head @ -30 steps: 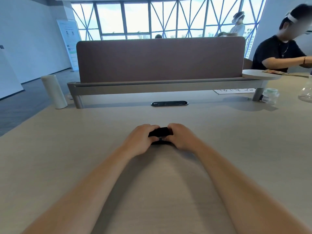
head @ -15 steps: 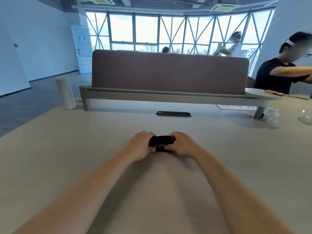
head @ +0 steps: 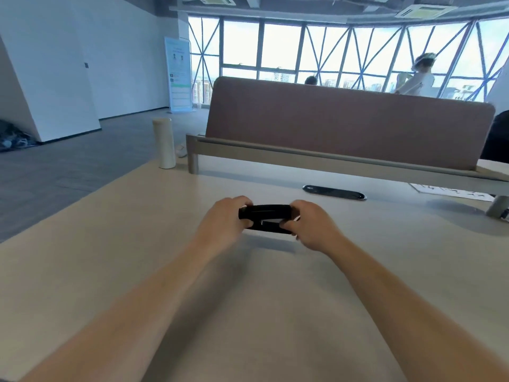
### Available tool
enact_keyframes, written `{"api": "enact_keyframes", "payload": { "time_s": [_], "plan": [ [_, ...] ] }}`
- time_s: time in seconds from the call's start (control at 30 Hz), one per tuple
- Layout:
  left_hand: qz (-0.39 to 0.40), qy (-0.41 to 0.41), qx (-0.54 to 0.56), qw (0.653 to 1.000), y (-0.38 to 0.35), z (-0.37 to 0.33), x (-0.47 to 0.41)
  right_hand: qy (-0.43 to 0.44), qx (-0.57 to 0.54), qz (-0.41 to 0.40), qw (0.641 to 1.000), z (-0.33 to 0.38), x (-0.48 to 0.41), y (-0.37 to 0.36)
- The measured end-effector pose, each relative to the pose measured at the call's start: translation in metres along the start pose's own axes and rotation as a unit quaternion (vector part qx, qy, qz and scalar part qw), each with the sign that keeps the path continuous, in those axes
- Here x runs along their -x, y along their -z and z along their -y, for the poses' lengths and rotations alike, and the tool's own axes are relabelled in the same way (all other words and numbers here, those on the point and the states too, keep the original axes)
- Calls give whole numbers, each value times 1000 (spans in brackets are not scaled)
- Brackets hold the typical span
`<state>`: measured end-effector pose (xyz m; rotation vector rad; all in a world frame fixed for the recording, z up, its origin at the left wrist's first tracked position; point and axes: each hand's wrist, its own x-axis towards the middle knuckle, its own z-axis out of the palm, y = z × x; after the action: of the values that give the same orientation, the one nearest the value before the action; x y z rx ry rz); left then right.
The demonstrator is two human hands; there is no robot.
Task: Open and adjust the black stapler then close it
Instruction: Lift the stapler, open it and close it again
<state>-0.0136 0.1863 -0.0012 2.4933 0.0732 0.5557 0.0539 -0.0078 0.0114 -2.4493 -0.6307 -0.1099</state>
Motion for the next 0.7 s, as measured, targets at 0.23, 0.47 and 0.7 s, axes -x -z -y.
{"api": "enact_keyframes", "payload": {
  "time_s": [0.23,0.47,0.7],
  "plan": [
    [-18,20,-50,998,21,63,-59,1,0,10,1000,28,-84,-49],
    [-25,38,-88,995,14,124,-130,-3,-15,22,1000,38,-174,-90],
    [-29,49,-97,994,3,158,-164,-15,-15,26,999,43,-222,-114]
  ]
}}
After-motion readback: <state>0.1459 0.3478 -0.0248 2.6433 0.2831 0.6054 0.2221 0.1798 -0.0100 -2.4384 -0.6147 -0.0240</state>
